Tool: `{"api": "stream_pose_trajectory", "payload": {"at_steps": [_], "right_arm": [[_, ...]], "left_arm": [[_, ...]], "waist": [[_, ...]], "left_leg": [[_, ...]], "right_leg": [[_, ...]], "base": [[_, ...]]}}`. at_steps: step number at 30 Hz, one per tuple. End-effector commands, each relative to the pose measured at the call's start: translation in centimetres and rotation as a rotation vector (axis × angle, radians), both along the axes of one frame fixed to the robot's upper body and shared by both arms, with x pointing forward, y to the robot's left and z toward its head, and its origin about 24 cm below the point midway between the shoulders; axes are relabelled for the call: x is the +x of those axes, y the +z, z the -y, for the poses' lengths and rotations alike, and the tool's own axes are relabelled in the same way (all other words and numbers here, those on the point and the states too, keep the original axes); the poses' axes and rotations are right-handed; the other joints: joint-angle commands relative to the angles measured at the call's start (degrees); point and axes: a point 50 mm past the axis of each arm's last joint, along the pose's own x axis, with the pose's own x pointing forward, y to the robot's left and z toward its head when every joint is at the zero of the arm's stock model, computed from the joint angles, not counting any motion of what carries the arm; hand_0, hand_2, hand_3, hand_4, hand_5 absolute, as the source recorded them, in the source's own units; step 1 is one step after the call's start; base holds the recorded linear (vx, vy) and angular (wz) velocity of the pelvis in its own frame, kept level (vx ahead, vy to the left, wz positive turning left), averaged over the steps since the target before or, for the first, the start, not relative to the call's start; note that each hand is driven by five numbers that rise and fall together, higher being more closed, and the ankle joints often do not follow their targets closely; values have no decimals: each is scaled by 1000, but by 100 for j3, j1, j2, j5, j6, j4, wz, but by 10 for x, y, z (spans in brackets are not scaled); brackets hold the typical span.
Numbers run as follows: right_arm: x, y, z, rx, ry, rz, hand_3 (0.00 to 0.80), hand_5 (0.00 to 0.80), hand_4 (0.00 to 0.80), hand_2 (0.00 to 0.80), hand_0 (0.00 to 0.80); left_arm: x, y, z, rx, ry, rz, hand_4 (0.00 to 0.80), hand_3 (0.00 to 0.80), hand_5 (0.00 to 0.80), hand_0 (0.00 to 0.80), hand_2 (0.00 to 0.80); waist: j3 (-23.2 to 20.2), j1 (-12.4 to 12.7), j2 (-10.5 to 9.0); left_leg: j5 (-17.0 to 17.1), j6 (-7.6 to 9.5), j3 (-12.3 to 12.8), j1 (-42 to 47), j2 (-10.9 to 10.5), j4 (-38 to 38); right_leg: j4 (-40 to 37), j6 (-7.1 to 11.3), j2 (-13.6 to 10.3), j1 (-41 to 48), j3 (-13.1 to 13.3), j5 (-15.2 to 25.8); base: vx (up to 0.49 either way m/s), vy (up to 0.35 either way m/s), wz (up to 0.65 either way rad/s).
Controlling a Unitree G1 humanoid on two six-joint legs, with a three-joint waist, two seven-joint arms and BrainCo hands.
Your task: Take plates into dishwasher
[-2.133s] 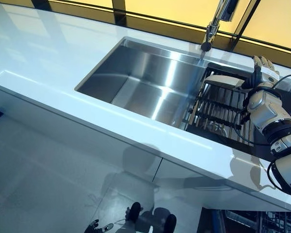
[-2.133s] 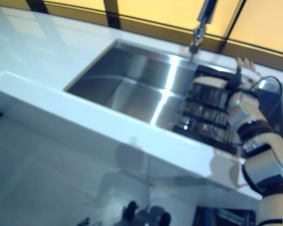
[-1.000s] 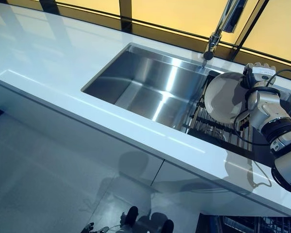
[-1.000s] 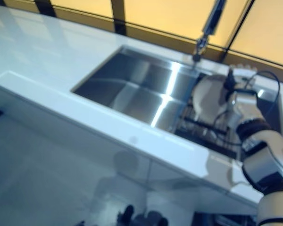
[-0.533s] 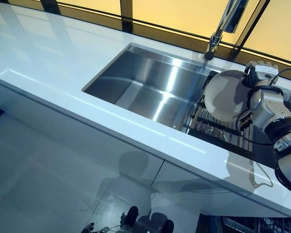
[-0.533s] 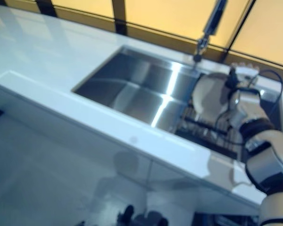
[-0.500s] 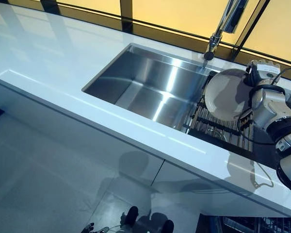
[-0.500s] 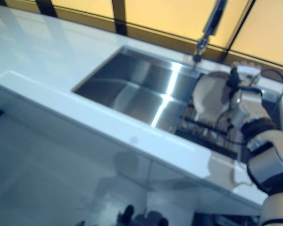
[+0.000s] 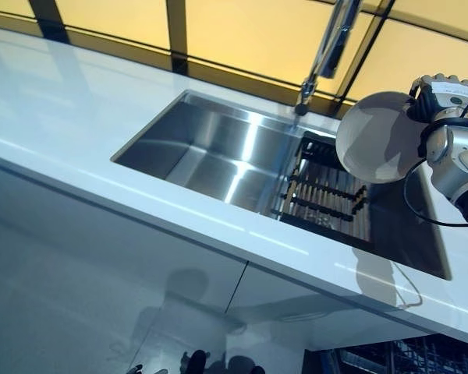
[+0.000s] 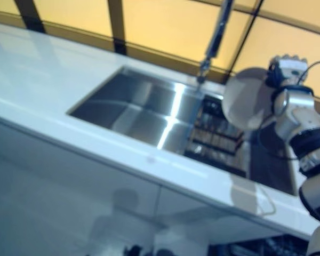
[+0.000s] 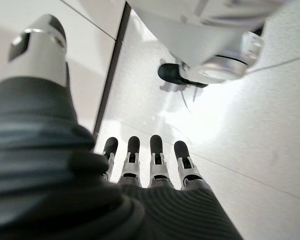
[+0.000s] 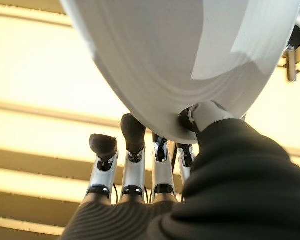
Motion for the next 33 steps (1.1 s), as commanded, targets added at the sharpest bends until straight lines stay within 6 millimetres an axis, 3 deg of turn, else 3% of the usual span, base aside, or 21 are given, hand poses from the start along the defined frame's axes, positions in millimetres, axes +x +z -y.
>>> {"api": "stream_pose_trajectory", "payload": {"at_steps": [1, 8, 17, 33], "right_arm": [[-25, 49, 19, -93, -94, 106, 800, 800, 800, 800, 800], [-35, 49, 32, -107, -128, 70, 800, 800, 800, 800, 800], [-50, 28, 58, -97, -181, -41, 800, 800, 800, 800, 800], [-88, -51, 109, 36, -252, -222, 800, 800, 800, 800, 800]], "left_arm": [[-12, -3, -8, 41, -17, -66, 0, 0, 0, 0, 0], [-14, -4, -9, 34, -18, -91, 0, 0, 0, 0, 0], [-8, -3, -11, 44, -27, -102, 0, 0, 0, 0, 0], [8, 1, -13, 54, -10, -77, 0, 0, 0, 0, 0]], "waist": [[-419, -94, -118], [-584, -333, -107], [-722, -716, -50], [-704, -1474, 51]], "left_leg": [[-524, 84, 100, 368, -39, -21], [-644, 132, 264, 588, -38, -21], [-780, 182, 570, 793, -19, -21], [-911, 301, 1073, 993, -8, -21]], "right_leg": [[7, 570, -136, 284, 228, -70], [7, 611, -123, 371, 476, -32], [7, 691, -113, 385, 839, 49], [107, 750, -7, 261, 1397, 155]], "base": [[51, 25, -17], [42, 38, -24], [26, 30, -26], [15, 3, -21]]}}
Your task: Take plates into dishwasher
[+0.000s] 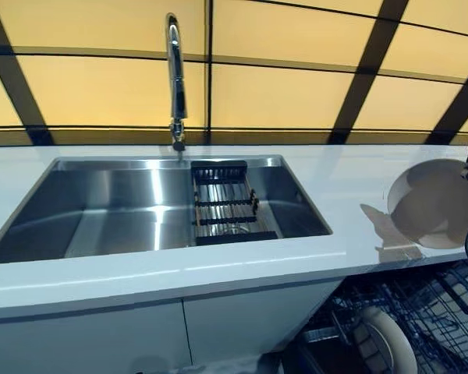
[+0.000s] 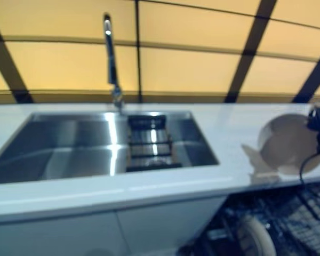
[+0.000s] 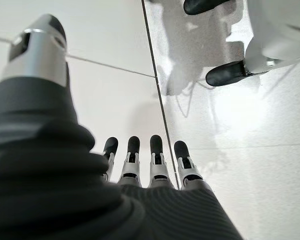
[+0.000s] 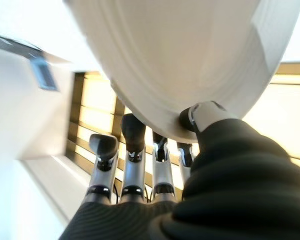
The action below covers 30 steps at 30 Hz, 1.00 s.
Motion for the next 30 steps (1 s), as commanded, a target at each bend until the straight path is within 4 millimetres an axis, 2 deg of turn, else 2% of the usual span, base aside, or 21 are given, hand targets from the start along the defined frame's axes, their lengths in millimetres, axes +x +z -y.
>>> {"api": "stream_pose_trajectory", "payload": {"at_steps": [1, 15, 24, 30], "right_arm": [[-16, 31, 12, -63, -36, 114, 800, 800, 800, 800, 800], [-42, -18, 27, -14, -67, 31, 800, 800, 800, 800, 800], [-45, -52, 21, 12, -51, -27, 800, 800, 800, 800, 800], [-42, -78, 10, 33, -31, -59, 800, 800, 800, 800, 800]], "left_arm": [[10, 5, -13, 45, 3, 12, 0, 0, 0, 0, 0], [12, 6, -14, 42, 17, 31, 0, 0, 0, 0, 0], [13, 6, -14, 46, 20, 39, 0, 0, 0, 0, 0], [13, 6, -12, 41, 14, 47, 0, 0, 0, 0, 0]], "waist": [[-8, 33, -147], [70, -234, -54], [138, -271, 9], [183, -254, 62]], "left_leg": [[-422, 176, -311, 106, -81, 19], [-434, 205, -151, 83, -71, 23], [-426, 207, -135, 56, -82, 24], [-406, 210, -154, 27, -104, 28]], "right_leg": [[115, 650, -161, -7, 37, 131], [177, 645, -76, -140, 209, 130], [182, 642, -80, -193, 198, 146], [188, 634, -96, -219, 157, 145]], "base": [[-3, -18, -13], [7, -12, -7], [0, -5, -1], [0, 0, 0]]}}
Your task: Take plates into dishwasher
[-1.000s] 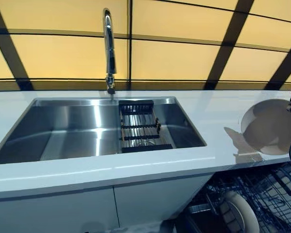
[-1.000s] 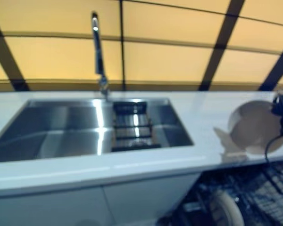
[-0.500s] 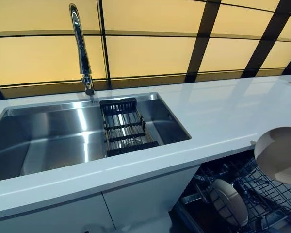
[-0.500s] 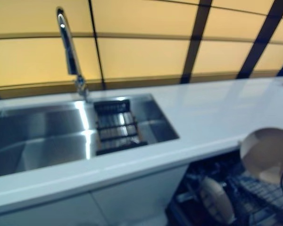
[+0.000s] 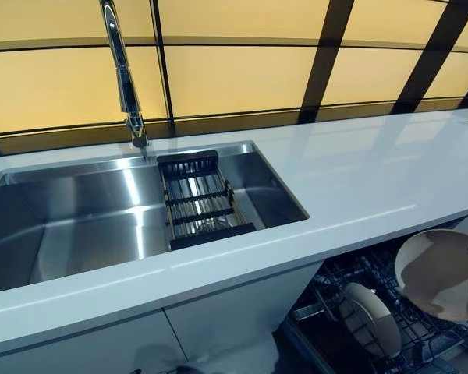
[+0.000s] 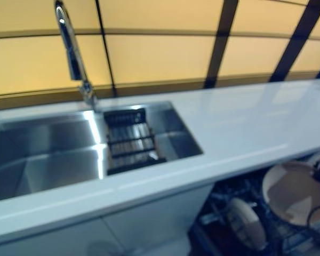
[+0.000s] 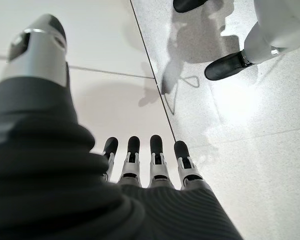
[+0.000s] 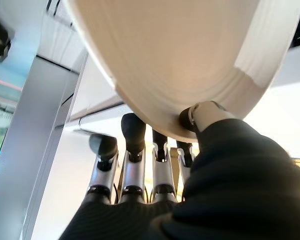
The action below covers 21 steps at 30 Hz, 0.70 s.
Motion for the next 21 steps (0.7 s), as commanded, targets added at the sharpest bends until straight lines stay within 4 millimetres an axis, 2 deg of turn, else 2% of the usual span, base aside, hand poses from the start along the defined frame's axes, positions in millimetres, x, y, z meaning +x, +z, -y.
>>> {"api": "stream_pose_trajectory", "payload": {"at_steps": [1, 11, 21], "right_arm": [[8, 17, -6, -83, 22, 93, 800, 800, 800, 800, 800], [9, -21, -24, -69, 63, 38, 800, 800, 800, 800, 800], [7, -39, -31, -99, 75, 0, 800, 800, 800, 800, 800]], "left_arm": [[7, 4, -9, 43, -21, 24, 0, 0, 0, 0, 0], [9, 4, -4, 40, -24, 39, 0, 0, 0, 0, 0], [13, 5, -1, 35, -34, 55, 0, 0, 0, 0, 0]], "waist": [[-89, 83, -125], [19, 112, -43], [49, 148, 5]], "left_leg": [[-332, 218, -422, 30, -131, 29], [-296, 214, -440, -38, -144, 38], [-284, 210, -458, -77, -165, 44]], "right_leg": [[192, 599, -131, -113, -77, 120], [196, 595, -168, -159, -144, 120], [179, 595, -209, -155, -209, 108]], "base": [[0, 0, 0], [-3, -1, 0], [0, 0, 0]]}}
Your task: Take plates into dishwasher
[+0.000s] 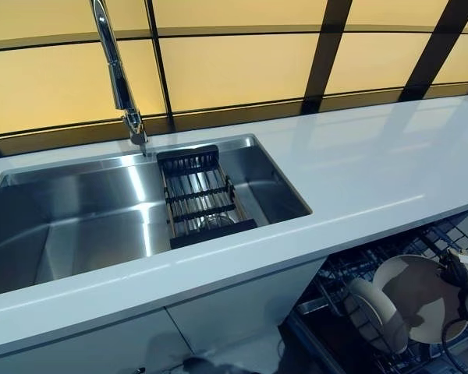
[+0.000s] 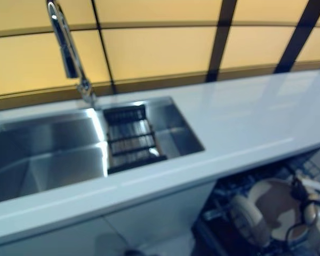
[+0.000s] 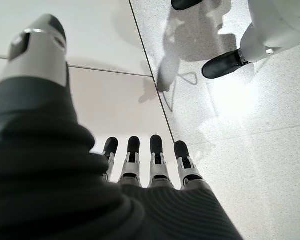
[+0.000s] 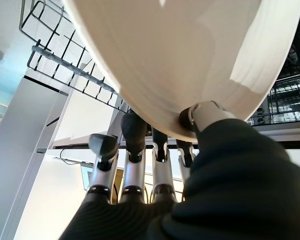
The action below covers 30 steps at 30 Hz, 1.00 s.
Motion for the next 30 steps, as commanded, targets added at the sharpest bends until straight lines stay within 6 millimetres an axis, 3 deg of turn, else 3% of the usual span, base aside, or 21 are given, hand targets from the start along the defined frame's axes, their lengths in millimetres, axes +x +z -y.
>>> {"api": "stream_pose_trajectory", "payload": {"at_steps": [1, 16, 30], "right_arm": [[15, 16, -6, -107, 31, 70, 800, 800, 800, 800, 800], [23, 1, -34, -11, 84, 46, 800, 800, 800, 800, 800], [23, -23, -76, 251, 175, -61, 800, 800, 800, 800, 800]], "left_arm": [[12, 6, -10, 56, -30, 38, 0, 0, 0, 0, 0], [13, 5, -2, 41, -31, 44, 0, 0, 0, 0, 0], [11, 3, 3, 40, -9, 44, 0, 0, 0, 0, 0]], "waist": [[-103, 134, -172], [-87, 138, -145], [-92, 90, -177]], "left_leg": [[-284, 208, -459, -70, -170, 45], [-275, 212, -472, -94, -182, 44], [-281, 214, -410, -67, -157, 40]], "right_leg": [[177, 597, -205, -140, -197, 108], [190, 588, -202, -156, -160, 90], [211, 575, -167, -173, -89, 94]], "base": [[0, 0, 0], [0, 0, 0], [0, 0, 0]]}}
